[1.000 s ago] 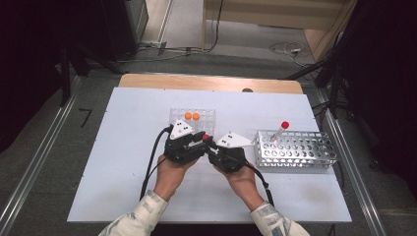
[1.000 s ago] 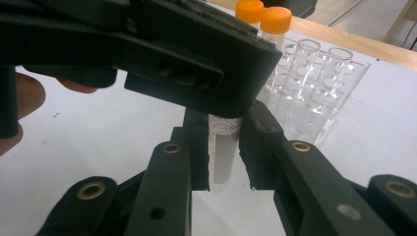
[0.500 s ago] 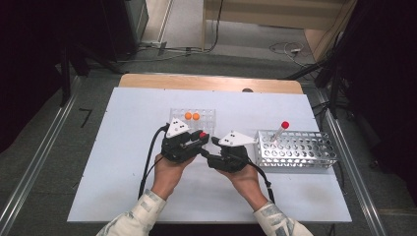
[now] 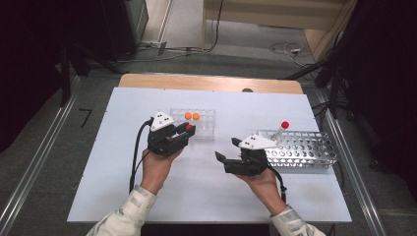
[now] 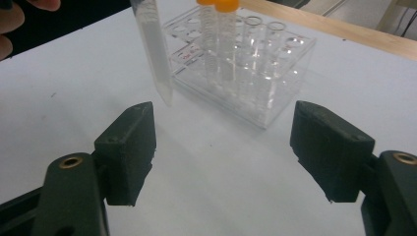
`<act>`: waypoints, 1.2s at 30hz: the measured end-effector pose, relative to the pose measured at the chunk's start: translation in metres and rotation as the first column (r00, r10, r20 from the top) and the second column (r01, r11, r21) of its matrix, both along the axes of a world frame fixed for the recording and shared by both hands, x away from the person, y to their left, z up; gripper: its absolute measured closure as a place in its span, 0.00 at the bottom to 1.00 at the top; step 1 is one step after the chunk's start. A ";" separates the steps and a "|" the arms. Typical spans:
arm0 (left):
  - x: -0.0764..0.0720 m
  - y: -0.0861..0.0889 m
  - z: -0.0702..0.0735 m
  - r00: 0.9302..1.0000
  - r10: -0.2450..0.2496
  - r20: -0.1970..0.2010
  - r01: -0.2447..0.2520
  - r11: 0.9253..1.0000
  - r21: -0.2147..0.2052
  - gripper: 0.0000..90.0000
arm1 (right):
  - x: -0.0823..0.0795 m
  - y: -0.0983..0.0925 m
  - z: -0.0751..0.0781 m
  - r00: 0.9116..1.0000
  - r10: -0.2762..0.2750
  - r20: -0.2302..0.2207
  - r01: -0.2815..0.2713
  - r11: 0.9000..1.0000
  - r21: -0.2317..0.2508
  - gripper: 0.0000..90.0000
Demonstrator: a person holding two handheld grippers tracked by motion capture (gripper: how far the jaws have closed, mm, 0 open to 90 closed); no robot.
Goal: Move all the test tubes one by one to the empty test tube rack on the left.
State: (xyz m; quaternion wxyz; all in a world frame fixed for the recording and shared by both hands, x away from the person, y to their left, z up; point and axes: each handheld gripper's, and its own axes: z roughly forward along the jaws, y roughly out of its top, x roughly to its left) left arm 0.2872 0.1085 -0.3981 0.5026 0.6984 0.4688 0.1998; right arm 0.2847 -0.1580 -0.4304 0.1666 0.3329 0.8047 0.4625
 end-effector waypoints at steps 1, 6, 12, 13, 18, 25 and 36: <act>0.001 0.002 0.001 1.000 0.008 0.001 -0.008 1.000 -0.001 0.78 | -0.001 -0.004 0.001 1.000 -0.002 0.003 0.002 1.000 0.002 0.26; 0.004 0.013 0.004 0.999 0.047 0.004 -0.047 0.999 -0.001 0.78 | -0.005 -0.024 0.004 0.999 -0.029 0.014 0.029 1.000 0.012 0.26; 0.010 0.020 0.008 0.998 0.067 0.003 -0.067 0.998 0.002 0.78 | -0.006 -0.044 0.006 0.998 -0.063 0.011 0.063 0.998 0.021 0.26; 0.011 0.021 0.008 0.997 0.073 0.003 -0.073 0.997 0.003 0.78 | -0.006 -0.047 0.005 0.998 -0.068 0.012 0.067 0.998 0.020 0.27; 0.016 0.027 0.010 0.995 0.100 0.000 -0.100 0.995 0.005 0.78 | -0.007 -0.059 0.005 0.996 -0.090 0.007 0.090 0.996 0.022 0.26; 0.024 0.032 0.016 0.992 0.127 0.009 -0.127 0.992 0.007 0.78 | -0.007 -0.073 0.006 0.994 -0.113 0.010 0.113 0.993 0.027 0.26; 0.040 0.030 0.024 0.989 0.148 0.024 -0.149 0.989 0.010 0.78 | -0.008 -0.092 0.005 0.988 -0.154 0.006 0.154 0.987 0.040 0.26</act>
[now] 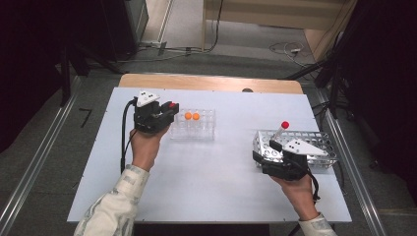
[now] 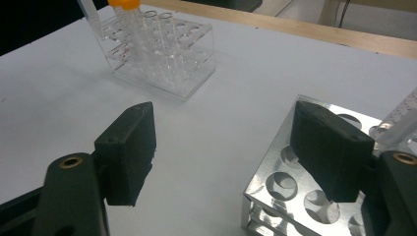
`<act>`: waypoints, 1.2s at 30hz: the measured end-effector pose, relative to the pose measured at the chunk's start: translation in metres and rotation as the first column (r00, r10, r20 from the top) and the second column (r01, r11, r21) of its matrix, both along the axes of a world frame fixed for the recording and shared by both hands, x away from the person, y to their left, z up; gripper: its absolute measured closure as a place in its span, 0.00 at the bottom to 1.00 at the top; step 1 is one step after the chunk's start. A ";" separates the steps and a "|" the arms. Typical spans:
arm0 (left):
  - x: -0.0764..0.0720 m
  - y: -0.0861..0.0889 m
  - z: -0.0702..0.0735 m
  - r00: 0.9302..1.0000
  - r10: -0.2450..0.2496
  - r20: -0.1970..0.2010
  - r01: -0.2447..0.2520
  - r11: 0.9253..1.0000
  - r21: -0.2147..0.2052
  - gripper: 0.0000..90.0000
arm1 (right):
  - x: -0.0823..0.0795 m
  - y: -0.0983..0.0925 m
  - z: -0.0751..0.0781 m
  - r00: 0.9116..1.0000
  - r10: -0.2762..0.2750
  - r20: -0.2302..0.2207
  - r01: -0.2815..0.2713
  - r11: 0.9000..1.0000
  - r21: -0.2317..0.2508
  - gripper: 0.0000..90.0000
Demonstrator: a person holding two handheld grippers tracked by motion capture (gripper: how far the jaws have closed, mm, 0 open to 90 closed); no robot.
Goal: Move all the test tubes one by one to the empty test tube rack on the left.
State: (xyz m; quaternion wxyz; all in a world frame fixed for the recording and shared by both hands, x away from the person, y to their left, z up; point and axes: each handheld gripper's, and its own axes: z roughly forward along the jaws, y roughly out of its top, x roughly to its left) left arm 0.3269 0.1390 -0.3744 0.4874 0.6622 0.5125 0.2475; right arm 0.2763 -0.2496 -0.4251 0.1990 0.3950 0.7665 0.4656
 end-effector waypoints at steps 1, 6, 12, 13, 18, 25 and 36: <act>0.001 -0.001 0.001 1.000 -0.002 0.001 0.002 1.000 0.001 0.78 | 0.000 -0.001 0.000 1.000 -0.003 -0.001 0.003 1.000 0.003 0.26; 0.007 -0.004 0.006 1.000 0.000 0.009 0.000 1.000 -0.001 0.78 | -0.001 -0.007 0.000 1.000 -0.017 -0.001 0.017 1.000 0.007 0.26; 0.012 -0.008 0.007 1.000 0.002 0.010 -0.002 1.000 -0.004 0.78 | -0.001 -0.012 0.001 1.000 -0.029 -0.001 0.029 0.999 0.016 0.26; 0.013 -0.008 0.006 1.000 0.002 0.008 -0.002 1.000 0.003 0.78 | -0.001 -0.012 0.001 1.000 -0.031 0.000 0.031 0.999 0.018 0.26; 0.017 -0.012 -0.002 1.000 0.004 0.003 -0.004 1.000 0.008 0.78 | -0.002 -0.012 0.001 1.000 -0.030 0.002 0.030 0.999 0.015 0.26; 0.017 -0.016 -0.021 0.999 0.028 -0.020 -0.027 0.999 0.024 0.77 | -0.001 -0.014 0.001 0.999 -0.033 0.002 0.033 0.999 0.017 0.27; 0.017 -0.015 -0.036 0.998 0.036 -0.049 -0.035 0.999 0.025 0.71 | 0.000 -0.014 0.000 0.999 -0.035 0.000 0.035 0.999 0.010 0.27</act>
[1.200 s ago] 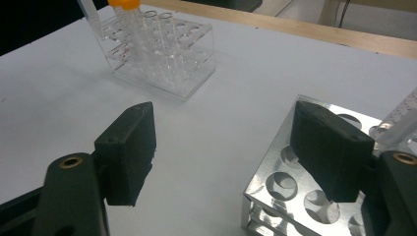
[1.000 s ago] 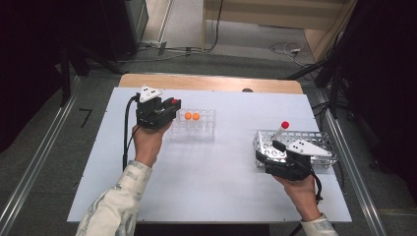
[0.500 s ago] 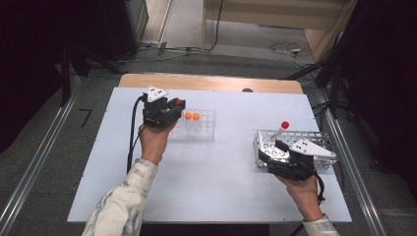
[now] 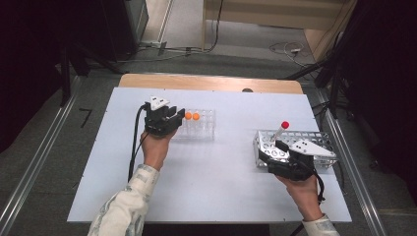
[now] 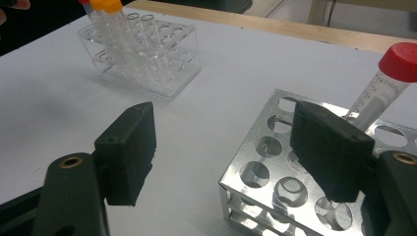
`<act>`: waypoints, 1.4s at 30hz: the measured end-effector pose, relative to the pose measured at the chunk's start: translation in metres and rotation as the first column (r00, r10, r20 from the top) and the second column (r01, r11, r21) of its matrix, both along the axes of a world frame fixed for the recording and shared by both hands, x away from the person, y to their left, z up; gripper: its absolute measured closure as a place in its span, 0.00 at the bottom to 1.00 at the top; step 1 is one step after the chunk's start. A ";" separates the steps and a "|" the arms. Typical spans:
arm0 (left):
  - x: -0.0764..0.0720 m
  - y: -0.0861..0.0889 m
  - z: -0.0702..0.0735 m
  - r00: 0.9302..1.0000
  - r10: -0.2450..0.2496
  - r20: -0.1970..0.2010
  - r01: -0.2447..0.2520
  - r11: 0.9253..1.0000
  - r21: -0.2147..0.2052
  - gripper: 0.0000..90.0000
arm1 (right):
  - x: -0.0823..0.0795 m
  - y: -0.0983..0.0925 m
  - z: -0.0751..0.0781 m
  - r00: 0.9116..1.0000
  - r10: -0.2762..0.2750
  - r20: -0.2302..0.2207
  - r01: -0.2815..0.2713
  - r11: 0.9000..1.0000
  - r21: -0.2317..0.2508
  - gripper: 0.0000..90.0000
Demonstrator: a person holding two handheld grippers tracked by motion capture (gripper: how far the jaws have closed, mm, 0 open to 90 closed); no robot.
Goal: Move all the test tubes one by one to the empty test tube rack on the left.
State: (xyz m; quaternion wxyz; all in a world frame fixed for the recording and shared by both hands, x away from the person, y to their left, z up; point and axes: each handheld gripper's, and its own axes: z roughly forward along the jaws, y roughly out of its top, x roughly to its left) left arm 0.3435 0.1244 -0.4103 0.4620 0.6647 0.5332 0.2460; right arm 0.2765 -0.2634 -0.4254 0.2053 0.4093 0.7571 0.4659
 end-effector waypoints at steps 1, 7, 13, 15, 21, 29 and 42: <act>0.000 0.000 0.000 1.000 0.002 0.001 -0.002 1.000 0.000 0.71 | 0.000 0.000 0.000 1.000 0.000 -0.001 0.000 1.000 0.001 0.27; -0.004 0.002 0.004 1.000 -0.004 0.000 0.004 1.000 -0.017 0.59 | 0.001 -0.004 0.000 1.000 -0.024 0.005 0.024 1.000 -0.001 0.27; -0.011 -0.001 0.007 1.000 -0.021 -0.013 0.021 1.000 -0.008 0.31 | 0.006 -0.012 -0.002 0.997 -0.076 0.008 0.076 0.997 -0.005 0.27; -0.014 -0.001 0.008 1.000 -0.010 -0.007 0.010 1.000 -0.002 0.26 | 0.009 -0.015 -0.004 0.995 -0.104 0.014 0.104 0.995 -0.010 0.27; -0.025 -0.002 0.008 0.999 -0.033 0.007 0.033 0.999 -0.016 0.25 | 0.027 -0.024 -0.008 0.983 -0.185 0.008 0.185 0.983 -0.006 0.29; -0.030 -0.008 0.007 0.998 -0.056 0.011 0.056 0.998 -0.010 0.25 | 0.052 -0.022 -0.016 0.966 -0.258 -0.005 0.258 0.966 -0.019 0.47; -0.031 -0.014 0.006 0.997 -0.070 0.010 0.071 0.997 -0.012 0.25 | 0.068 -0.018 -0.022 0.953 -0.303 -0.009 0.302 0.952 -0.048 0.79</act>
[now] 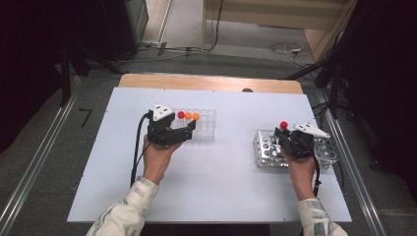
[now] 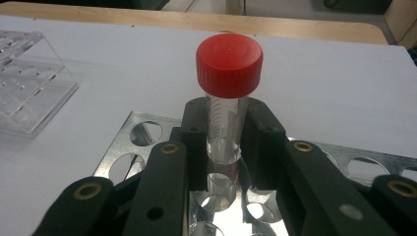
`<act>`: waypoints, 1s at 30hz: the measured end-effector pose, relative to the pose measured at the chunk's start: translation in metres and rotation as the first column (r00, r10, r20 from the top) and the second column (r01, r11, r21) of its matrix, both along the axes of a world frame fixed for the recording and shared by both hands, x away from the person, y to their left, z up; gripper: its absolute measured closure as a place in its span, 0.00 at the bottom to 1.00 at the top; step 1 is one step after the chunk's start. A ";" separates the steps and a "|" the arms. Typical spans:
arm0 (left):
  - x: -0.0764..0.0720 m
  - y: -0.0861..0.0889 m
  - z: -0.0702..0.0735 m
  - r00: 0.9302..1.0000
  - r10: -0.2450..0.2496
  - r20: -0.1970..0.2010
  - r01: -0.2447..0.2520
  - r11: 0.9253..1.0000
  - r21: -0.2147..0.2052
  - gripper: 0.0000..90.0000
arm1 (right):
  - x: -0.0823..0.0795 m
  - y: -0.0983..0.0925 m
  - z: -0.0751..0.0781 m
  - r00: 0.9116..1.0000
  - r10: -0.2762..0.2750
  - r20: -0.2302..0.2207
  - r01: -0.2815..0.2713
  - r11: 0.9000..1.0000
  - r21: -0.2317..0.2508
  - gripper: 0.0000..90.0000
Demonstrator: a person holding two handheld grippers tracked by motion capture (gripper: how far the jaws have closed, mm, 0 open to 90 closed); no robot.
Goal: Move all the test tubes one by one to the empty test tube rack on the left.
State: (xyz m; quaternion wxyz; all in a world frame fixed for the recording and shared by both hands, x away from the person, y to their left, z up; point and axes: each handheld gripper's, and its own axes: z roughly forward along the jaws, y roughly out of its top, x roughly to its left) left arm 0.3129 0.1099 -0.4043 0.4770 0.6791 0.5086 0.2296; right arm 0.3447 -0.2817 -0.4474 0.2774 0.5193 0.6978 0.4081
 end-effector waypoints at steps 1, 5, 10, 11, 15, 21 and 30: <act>0.000 0.000 0.000 1.000 0.001 0.002 -0.001 1.000 -0.001 0.25 | 0.000 0.000 0.001 1.000 -0.002 0.003 0.002 1.000 -0.002 0.79; -0.001 0.001 0.001 1.000 0.002 0.004 -0.002 1.000 0.001 0.25 | -0.004 -0.003 0.009 1.000 -0.009 0.028 0.009 1.000 0.006 0.79; -0.001 0.000 0.001 1.000 0.004 0.003 -0.004 1.000 0.003 0.25 | -0.010 -0.002 0.029 0.998 -0.008 0.070 0.008 1.000 -0.005 0.79; -0.001 0.000 0.001 1.000 0.004 0.005 -0.004 1.000 0.004 0.25 | -0.011 -0.002 0.032 0.997 -0.008 0.079 0.008 1.000 -0.005 0.79; -0.001 0.000 0.000 1.000 0.006 0.006 -0.006 1.000 0.004 0.25 | -0.017 -0.002 0.045 0.994 0.002 0.111 -0.002 1.000 -0.003 0.80; -0.002 -0.002 0.001 1.000 -0.001 0.005 0.001 1.000 0.002 0.25 | -0.025 0.004 0.054 0.991 0.043 0.123 -0.043 0.999 0.002 0.80; -0.003 -0.003 0.002 1.000 -0.002 0.009 0.002 1.000 -0.001 0.25 | -0.035 0.032 0.062 0.980 0.142 0.137 -0.146 0.989 0.023 0.80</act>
